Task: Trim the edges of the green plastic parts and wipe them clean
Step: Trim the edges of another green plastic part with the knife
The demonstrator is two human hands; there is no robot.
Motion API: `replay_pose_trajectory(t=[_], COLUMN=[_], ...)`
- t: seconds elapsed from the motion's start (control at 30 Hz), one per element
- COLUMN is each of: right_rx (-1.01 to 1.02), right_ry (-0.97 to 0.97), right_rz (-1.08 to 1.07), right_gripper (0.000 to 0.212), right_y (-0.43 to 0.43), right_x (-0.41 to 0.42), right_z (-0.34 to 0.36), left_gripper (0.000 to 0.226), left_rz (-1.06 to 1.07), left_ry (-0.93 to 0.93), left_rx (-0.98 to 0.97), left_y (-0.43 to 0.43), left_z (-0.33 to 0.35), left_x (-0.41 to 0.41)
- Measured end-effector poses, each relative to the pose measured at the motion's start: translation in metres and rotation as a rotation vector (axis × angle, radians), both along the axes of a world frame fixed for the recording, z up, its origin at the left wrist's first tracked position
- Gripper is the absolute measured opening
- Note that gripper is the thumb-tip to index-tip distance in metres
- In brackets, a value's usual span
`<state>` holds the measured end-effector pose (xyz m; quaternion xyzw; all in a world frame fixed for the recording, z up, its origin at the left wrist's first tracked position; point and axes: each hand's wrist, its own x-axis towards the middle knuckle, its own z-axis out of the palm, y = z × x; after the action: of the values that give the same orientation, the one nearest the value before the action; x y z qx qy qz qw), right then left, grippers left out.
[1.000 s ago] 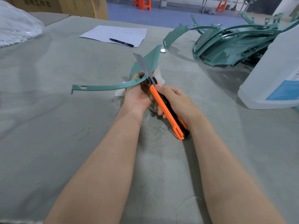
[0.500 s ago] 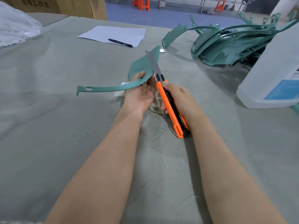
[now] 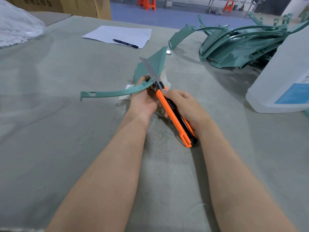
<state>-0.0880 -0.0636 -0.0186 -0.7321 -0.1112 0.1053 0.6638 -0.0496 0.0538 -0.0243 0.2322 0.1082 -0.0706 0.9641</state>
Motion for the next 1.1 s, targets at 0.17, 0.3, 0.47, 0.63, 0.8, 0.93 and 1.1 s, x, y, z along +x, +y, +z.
replay_pose_trajectory(t=[0.17, 0.3, 0.47, 0.63, 0.8, 0.93, 1.1], right_rx=[0.153, 0.17, -0.198, -0.496, -0.488, -0.285, -0.34], right_ry=[0.113, -0.025, -0.452, -0.445, -0.384, -0.158, -0.153], right_rz=[-0.086, -0.477, -0.848, -0.711, -0.61, -0.539, -0.48], right_gripper=[0.033, 0.031, 0.024, 0.026, 0.016, 0.032, 0.05], right_y=[-0.005, -0.03, -0.044, -0.038, -0.036, -0.035, -0.035], right_x=[0.006, 0.016, 0.021, 0.026, 0.023, 0.022, 0.021], right_z=[0.006, 0.024, 0.022, 0.002, 0.002, 0.004, -0.001], left_gripper=[0.026, 0.018, 0.019, 0.018, 0.017, 0.011, 0.012], left_rz=[0.052, 0.06, 0.06, 0.062, 0.067, 0.057, 0.032], left_ry=[0.016, 0.006, 0.041, 0.041, 0.024, 0.002, -0.011], left_rx=[-0.083, -0.195, -0.149, -0.142, -0.147, -0.143, -0.11], left_y=[0.0, 0.001, -0.001, -0.001, 0.0, 0.001, 0.002], left_z=[0.001, 0.002, 0.004, 0.004, 0.003, 0.002, 0.004], left_x=[-0.001, -0.002, -0.004, -0.005, -0.005, -0.003, -0.004])
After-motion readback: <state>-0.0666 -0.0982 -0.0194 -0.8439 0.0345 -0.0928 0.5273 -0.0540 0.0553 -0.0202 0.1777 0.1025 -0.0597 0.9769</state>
